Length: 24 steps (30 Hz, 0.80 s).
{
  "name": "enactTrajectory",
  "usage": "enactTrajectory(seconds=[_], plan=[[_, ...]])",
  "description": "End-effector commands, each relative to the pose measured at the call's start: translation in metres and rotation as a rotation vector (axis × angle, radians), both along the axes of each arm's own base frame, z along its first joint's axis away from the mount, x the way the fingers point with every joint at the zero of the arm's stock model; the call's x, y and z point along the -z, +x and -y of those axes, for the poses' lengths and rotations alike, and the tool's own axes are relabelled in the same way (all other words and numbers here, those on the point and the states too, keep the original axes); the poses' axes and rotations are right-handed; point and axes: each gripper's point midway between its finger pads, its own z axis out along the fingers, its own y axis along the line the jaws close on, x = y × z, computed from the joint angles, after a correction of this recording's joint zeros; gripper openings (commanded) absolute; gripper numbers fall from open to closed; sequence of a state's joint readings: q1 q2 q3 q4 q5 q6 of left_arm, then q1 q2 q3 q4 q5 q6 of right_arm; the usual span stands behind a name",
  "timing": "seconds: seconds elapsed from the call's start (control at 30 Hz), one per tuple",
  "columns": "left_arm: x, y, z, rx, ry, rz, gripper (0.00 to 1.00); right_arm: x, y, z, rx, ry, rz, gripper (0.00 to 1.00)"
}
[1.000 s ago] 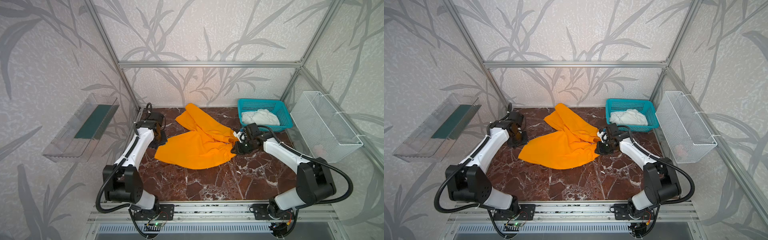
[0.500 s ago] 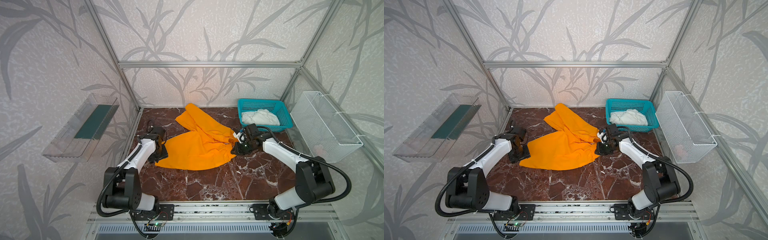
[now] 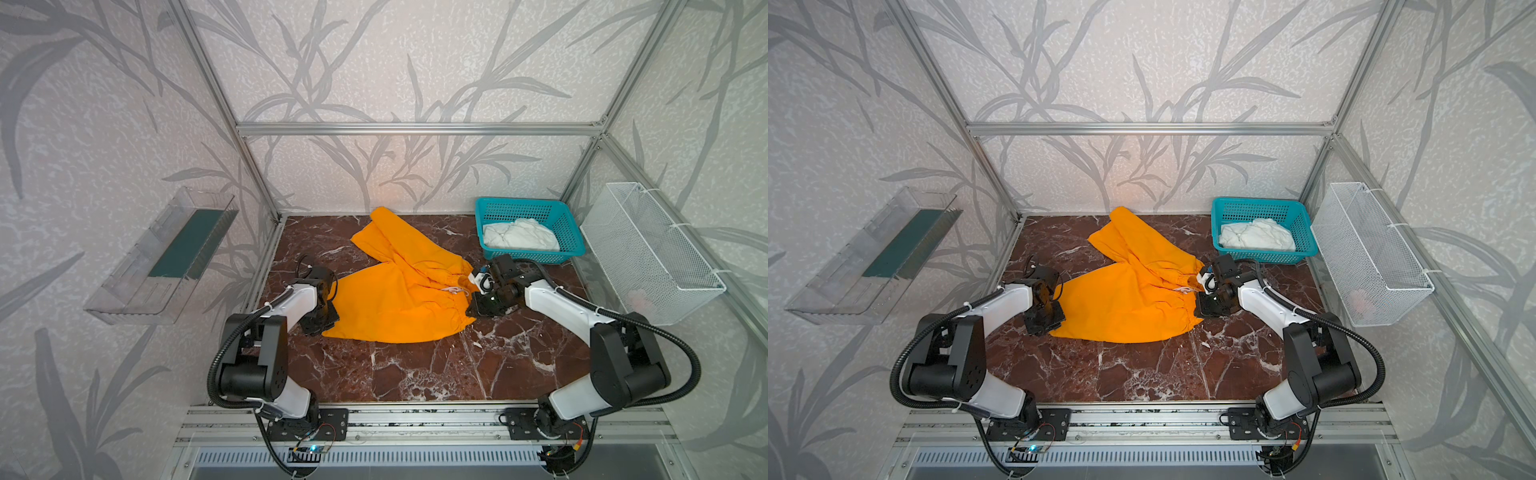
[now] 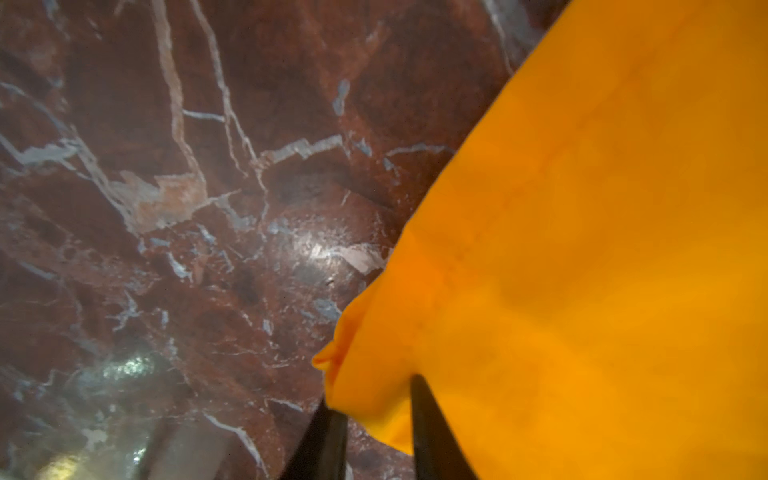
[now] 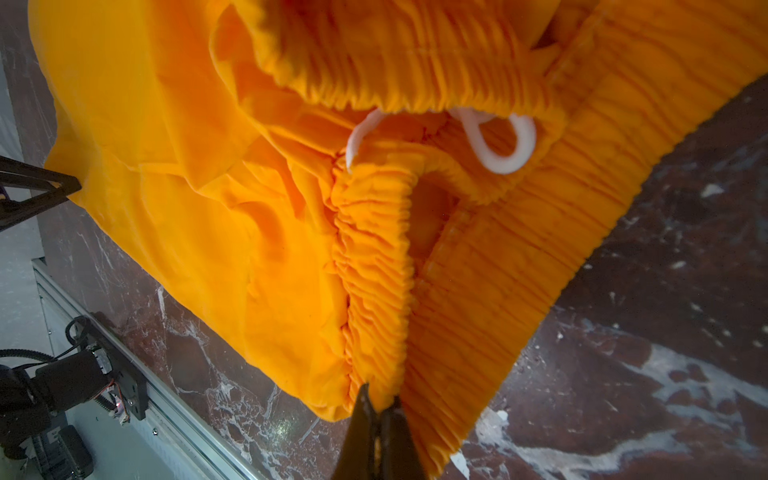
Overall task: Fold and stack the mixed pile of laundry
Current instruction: 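Lift the pants high with both grippers, stretching them apart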
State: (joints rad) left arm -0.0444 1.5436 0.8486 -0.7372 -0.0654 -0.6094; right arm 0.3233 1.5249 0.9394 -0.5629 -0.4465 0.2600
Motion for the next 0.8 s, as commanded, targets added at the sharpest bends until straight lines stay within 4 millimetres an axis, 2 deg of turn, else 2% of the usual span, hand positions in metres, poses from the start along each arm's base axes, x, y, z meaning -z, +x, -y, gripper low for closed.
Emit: enactTrajectory(seconds=[0.0,0.1,0.37,0.53,0.63,0.77], plan=[[-0.019,0.020,-0.003,-0.010,0.000,0.064,0.09,-0.024,0.001,-0.005,-0.026,0.032,0.039,0.00],[-0.048,0.034,-0.008,0.004,0.009,0.117,0.00,-0.046,0.007,-0.011,-0.046,0.066,0.081,0.00],[-0.165,0.074,-0.014,0.072,0.040,0.327,0.00,-0.132,0.036,-0.020,-0.081,0.111,0.290,0.00],[-0.233,0.081,-0.018,0.108,0.075,0.454,0.00,-0.182,0.048,-0.016,-0.076,0.132,0.411,0.00],[-0.260,0.078,-0.020,0.126,0.094,0.484,0.00,-0.201,0.053,-0.009,-0.063,0.135,0.450,0.00],[-0.279,0.071,-0.021,0.141,0.109,0.509,0.00,-0.212,0.056,0.001,-0.030,0.141,0.473,0.00]])
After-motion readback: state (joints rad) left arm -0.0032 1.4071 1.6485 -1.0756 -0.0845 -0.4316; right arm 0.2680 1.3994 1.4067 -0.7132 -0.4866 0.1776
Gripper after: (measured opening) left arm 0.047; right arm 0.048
